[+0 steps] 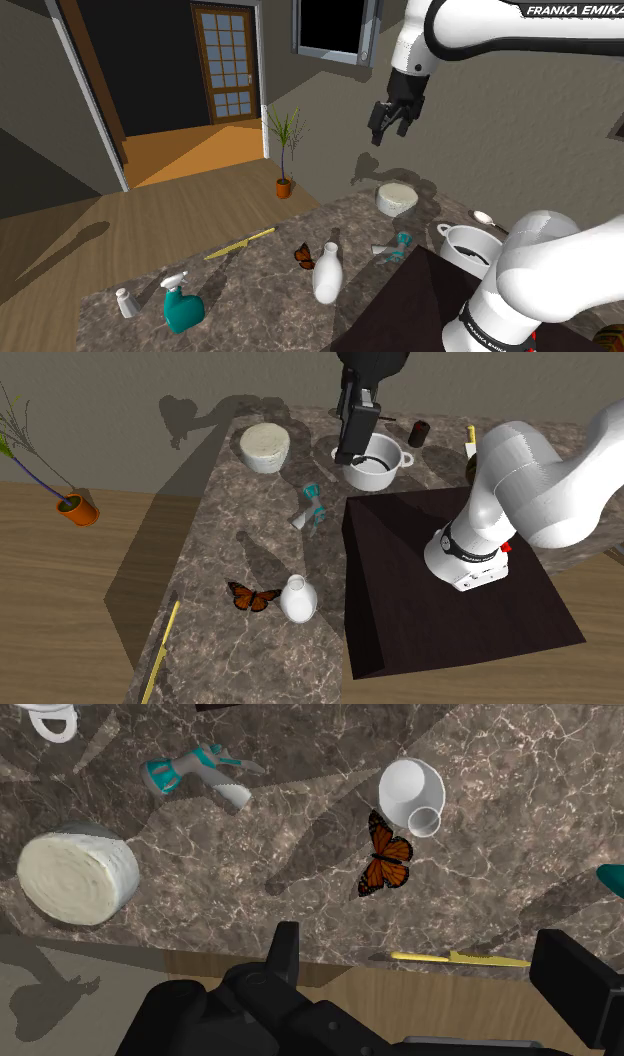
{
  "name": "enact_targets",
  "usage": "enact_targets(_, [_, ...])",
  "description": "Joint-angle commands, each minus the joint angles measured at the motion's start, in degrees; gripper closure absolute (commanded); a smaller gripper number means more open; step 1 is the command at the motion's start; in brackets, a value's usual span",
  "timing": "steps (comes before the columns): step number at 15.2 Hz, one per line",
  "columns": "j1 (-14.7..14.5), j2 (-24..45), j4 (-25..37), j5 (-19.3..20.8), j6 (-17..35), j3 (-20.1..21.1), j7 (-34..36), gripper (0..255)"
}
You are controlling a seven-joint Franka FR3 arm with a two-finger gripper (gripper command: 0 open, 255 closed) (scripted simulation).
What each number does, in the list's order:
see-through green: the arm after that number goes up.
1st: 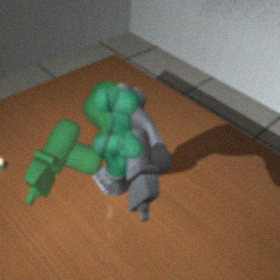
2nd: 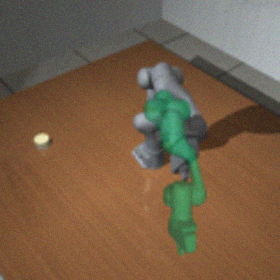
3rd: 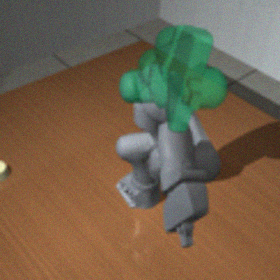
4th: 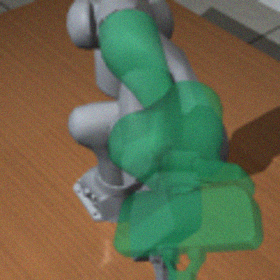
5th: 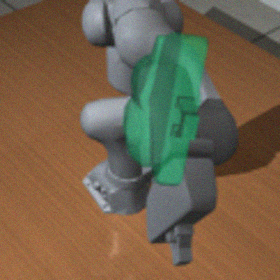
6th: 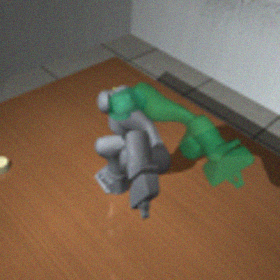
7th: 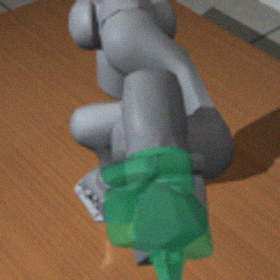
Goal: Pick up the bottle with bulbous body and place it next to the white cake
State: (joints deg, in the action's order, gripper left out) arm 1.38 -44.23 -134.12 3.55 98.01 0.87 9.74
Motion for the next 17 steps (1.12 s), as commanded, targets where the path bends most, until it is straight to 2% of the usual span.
enact_targets(1, [0.00, 0.00, 0.00, 0.00, 0.00, 0.00, 0.00, 0])
enact_targets(9, [-0.98, 2.12, -13.80, -0.82, 16.03, 0.80, 1.32, 0])
enact_targets(17, [-1.84, 11.14, -23.20, -1.36, 34.59, 2.01, 2.84, 0])
